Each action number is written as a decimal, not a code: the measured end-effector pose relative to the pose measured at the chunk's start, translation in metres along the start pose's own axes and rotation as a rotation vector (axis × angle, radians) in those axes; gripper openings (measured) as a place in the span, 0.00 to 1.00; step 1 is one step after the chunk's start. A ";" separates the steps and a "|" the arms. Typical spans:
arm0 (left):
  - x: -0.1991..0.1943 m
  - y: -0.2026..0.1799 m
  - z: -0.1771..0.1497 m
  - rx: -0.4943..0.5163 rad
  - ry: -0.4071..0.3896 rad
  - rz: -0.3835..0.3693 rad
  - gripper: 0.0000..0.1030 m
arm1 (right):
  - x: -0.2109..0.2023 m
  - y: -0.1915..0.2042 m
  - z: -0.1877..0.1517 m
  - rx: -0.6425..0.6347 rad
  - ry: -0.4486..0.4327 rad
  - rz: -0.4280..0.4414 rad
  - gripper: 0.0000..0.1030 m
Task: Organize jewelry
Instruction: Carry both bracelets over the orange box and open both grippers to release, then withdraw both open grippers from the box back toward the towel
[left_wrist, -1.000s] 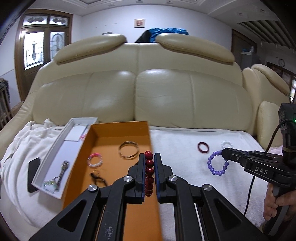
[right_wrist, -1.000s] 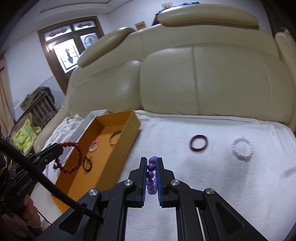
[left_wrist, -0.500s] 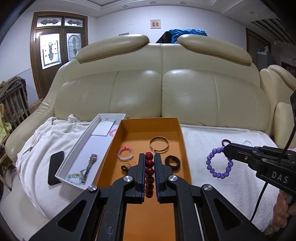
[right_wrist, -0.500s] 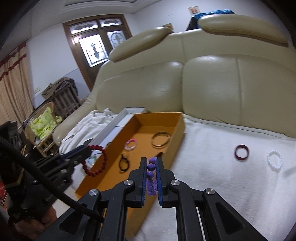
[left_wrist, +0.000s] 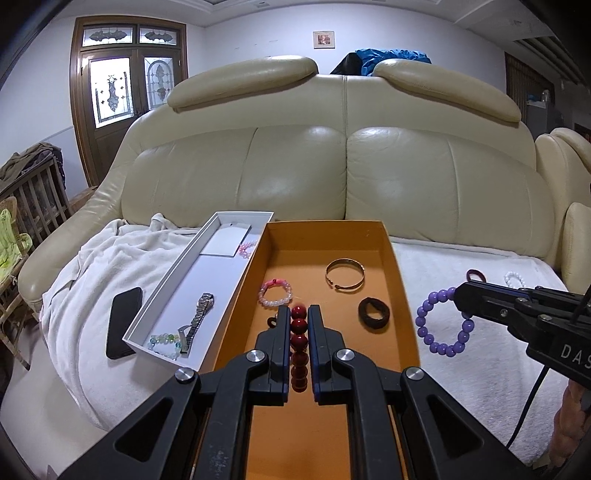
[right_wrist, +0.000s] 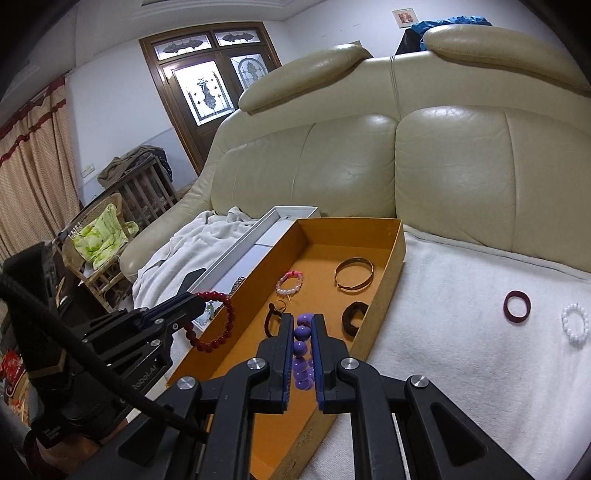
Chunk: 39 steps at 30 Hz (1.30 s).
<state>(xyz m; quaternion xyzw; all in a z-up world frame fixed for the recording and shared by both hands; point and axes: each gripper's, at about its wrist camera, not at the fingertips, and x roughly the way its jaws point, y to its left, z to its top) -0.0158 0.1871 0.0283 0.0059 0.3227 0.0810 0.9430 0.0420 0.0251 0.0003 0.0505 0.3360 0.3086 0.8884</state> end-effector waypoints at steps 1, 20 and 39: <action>0.001 0.001 0.000 0.001 0.001 0.002 0.09 | 0.002 0.000 0.000 0.001 0.002 0.002 0.10; 0.048 0.016 -0.019 -0.044 0.120 -0.029 0.09 | 0.048 0.000 0.000 0.030 0.074 0.041 0.10; 0.102 0.009 -0.036 -0.099 0.270 -0.152 0.09 | 0.134 -0.010 -0.005 0.076 0.232 -0.014 0.10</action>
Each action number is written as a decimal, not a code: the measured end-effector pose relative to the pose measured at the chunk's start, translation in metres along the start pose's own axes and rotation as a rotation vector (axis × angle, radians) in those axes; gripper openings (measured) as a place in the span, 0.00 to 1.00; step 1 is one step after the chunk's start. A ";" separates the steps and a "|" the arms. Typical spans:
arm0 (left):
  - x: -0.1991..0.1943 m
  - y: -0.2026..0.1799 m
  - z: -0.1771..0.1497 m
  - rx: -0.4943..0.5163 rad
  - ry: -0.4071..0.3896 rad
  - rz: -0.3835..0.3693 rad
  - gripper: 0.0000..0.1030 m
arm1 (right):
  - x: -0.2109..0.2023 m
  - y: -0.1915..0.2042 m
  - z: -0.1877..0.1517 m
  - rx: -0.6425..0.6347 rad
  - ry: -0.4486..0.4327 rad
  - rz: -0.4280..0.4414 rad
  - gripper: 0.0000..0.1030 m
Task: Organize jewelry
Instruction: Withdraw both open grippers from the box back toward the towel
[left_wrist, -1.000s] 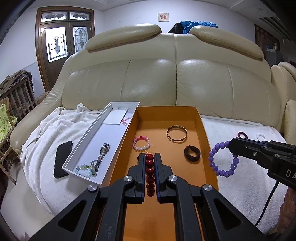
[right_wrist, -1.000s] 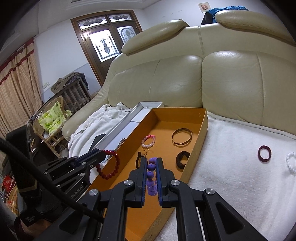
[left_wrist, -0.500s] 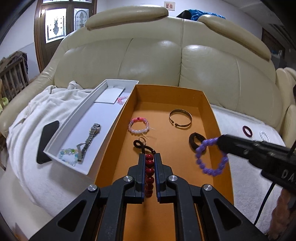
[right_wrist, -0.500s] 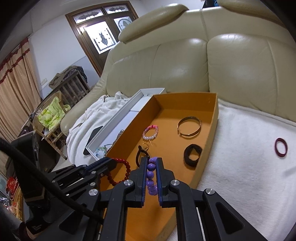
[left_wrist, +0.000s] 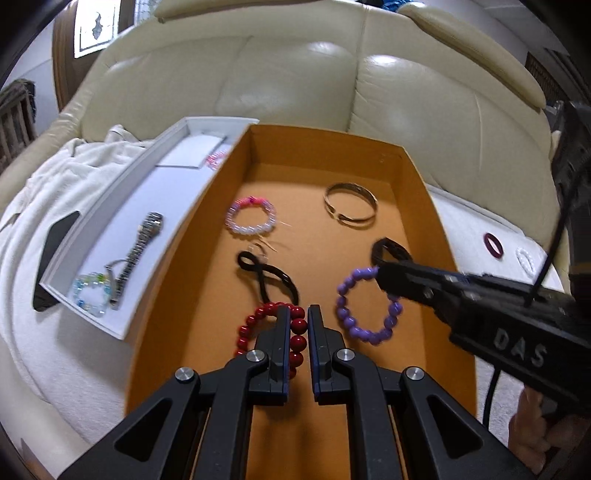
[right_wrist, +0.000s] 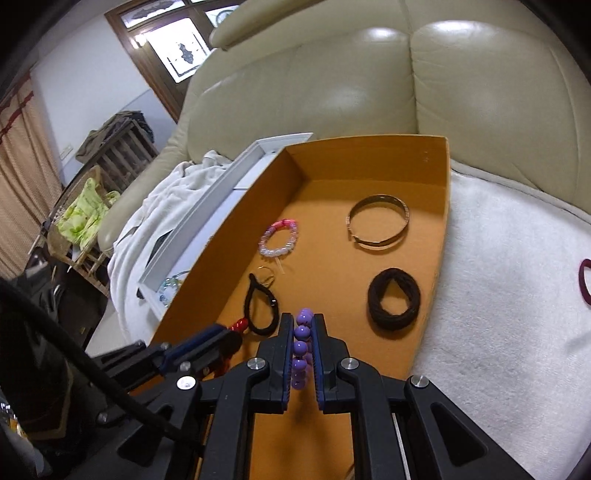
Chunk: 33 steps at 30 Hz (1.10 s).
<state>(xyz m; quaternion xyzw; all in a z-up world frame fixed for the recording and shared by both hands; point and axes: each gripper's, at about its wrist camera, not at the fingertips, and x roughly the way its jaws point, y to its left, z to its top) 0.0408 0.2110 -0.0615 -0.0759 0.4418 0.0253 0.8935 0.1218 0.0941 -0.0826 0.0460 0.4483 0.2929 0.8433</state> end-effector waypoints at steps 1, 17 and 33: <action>0.003 -0.002 0.000 0.005 0.010 -0.011 0.09 | 0.000 -0.002 0.001 0.001 -0.001 -0.011 0.10; -0.013 -0.013 0.003 0.012 -0.065 0.096 0.42 | -0.066 -0.039 -0.002 0.033 -0.099 -0.081 0.19; -0.084 -0.081 0.006 0.104 -0.306 0.218 0.77 | -0.148 -0.097 -0.032 0.055 -0.147 -0.179 0.19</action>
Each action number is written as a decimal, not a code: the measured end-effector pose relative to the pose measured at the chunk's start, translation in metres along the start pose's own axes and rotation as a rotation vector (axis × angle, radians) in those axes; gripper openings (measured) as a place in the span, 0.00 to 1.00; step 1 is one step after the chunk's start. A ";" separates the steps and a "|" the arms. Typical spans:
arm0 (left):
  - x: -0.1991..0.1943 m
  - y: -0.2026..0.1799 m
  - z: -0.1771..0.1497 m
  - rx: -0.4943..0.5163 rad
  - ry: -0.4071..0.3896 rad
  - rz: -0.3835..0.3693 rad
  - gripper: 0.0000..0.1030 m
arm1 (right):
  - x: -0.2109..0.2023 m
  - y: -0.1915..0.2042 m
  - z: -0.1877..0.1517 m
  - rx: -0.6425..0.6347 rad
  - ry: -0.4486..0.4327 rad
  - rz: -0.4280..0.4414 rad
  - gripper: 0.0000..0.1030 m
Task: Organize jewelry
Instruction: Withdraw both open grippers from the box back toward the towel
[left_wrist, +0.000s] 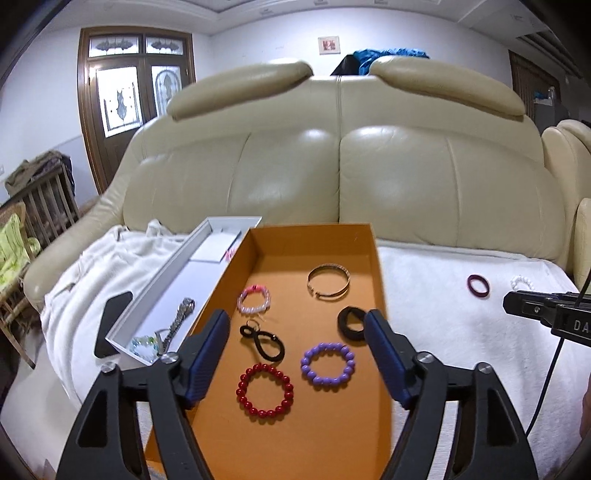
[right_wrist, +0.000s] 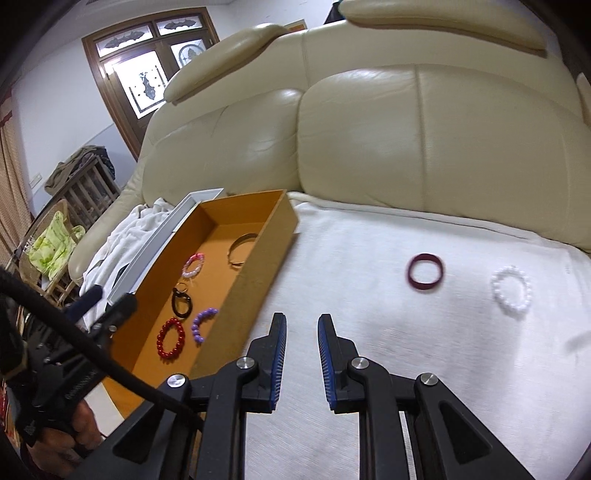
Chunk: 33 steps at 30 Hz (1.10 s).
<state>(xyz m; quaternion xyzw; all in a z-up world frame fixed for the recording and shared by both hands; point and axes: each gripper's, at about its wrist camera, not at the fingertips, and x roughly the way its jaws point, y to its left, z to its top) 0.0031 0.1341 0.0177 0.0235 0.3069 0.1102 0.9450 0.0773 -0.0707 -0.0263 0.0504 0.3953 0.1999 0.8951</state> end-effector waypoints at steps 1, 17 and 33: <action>-0.003 -0.001 0.001 0.001 -0.005 0.004 0.78 | -0.004 -0.004 0.000 0.003 -0.004 -0.004 0.19; -0.070 -0.030 0.025 0.019 -0.090 0.017 0.86 | -0.051 -0.070 -0.007 0.087 -0.047 -0.070 0.19; -0.112 -0.092 0.037 0.111 -0.155 -0.007 0.92 | -0.098 -0.131 -0.020 0.166 -0.112 -0.144 0.25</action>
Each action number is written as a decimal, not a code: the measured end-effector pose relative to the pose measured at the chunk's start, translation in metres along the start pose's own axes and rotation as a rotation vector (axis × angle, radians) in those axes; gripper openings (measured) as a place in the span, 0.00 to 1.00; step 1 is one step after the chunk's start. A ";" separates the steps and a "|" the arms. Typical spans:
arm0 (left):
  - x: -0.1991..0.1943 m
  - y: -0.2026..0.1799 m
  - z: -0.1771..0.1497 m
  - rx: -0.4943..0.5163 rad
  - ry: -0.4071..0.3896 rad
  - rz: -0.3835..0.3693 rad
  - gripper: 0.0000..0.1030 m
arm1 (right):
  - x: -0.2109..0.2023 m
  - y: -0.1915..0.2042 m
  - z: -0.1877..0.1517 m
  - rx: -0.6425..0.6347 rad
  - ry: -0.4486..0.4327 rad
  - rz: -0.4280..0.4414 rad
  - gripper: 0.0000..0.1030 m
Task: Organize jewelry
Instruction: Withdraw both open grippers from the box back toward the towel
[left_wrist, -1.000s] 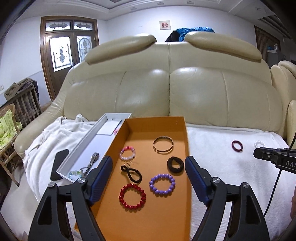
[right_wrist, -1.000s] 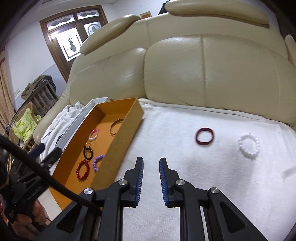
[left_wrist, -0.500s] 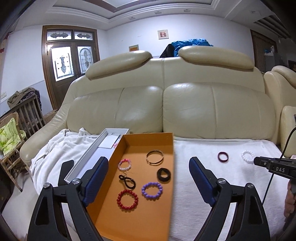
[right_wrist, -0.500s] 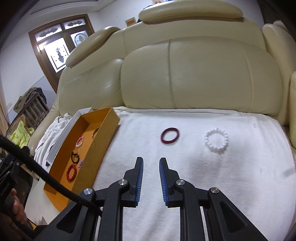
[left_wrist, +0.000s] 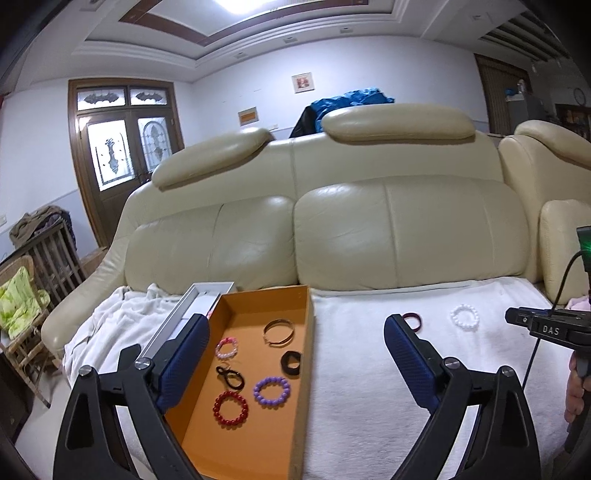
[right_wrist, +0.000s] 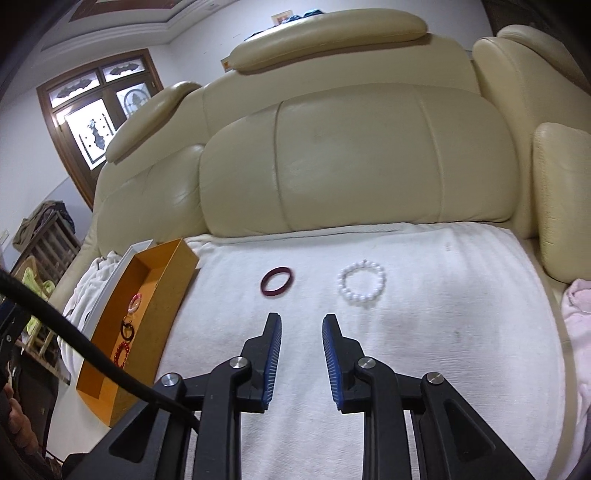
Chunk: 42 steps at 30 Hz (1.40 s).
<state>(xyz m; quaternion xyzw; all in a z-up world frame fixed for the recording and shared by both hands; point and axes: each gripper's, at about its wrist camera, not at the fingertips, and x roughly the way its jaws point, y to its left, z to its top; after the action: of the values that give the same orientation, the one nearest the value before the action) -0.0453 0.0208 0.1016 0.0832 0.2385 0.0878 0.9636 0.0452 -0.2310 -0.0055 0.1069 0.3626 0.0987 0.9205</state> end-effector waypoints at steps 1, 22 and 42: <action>-0.003 -0.004 0.002 0.006 -0.006 -0.004 0.92 | -0.002 -0.003 0.000 0.004 -0.003 -0.002 0.25; -0.020 -0.049 0.014 0.064 -0.027 -0.058 0.92 | -0.032 -0.059 -0.005 0.094 -0.044 -0.039 0.25; -0.013 -0.050 0.018 0.074 -0.028 -0.076 0.92 | -0.029 -0.062 -0.001 0.106 -0.041 -0.036 0.25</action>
<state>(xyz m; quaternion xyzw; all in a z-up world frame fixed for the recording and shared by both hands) -0.0414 -0.0329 0.1127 0.1110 0.2311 0.0412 0.9657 0.0301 -0.2977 -0.0045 0.1509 0.3505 0.0607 0.9223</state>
